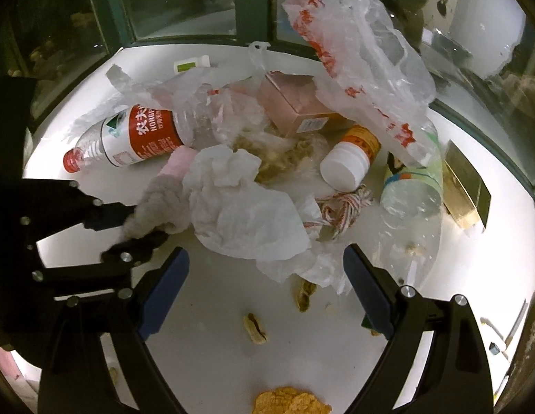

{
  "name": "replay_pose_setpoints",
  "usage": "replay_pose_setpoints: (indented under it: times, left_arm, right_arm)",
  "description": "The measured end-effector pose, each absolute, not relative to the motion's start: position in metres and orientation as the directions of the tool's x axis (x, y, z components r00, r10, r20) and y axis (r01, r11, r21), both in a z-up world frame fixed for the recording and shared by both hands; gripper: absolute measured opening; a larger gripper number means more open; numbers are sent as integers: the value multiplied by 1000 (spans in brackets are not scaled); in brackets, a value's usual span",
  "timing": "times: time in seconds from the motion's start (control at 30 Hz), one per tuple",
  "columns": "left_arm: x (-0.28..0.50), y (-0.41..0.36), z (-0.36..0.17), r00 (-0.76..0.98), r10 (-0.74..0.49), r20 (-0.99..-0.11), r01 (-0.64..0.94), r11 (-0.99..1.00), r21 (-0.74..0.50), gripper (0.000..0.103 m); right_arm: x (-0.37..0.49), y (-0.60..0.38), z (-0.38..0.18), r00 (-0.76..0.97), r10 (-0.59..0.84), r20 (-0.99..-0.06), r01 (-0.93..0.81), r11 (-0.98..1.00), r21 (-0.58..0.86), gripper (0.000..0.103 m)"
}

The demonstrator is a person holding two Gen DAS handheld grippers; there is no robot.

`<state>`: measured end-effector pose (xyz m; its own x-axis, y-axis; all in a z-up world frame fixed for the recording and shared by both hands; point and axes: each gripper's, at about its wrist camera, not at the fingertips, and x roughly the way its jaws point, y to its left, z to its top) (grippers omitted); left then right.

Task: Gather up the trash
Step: 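Close the left gripper on the grey fuzzy sock and lift it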

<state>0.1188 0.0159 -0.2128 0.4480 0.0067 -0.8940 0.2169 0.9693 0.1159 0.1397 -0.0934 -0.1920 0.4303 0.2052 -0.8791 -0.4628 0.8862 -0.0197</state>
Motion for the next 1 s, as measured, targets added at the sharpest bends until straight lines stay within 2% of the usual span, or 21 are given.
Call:
replay_pose_setpoints:
  times: [0.37,1.0]
  left_arm:
    - [91,5,-194,463,41,-886,212,965,156,22]
    - [-1,-39,-152,513,11,-858,286,940,183,22]
  right_arm:
    - [110,-96,-188,384,133,-914,-413,910,-41,88]
    - [23,-132,-146,431,115,-895,-397,915,-74,88]
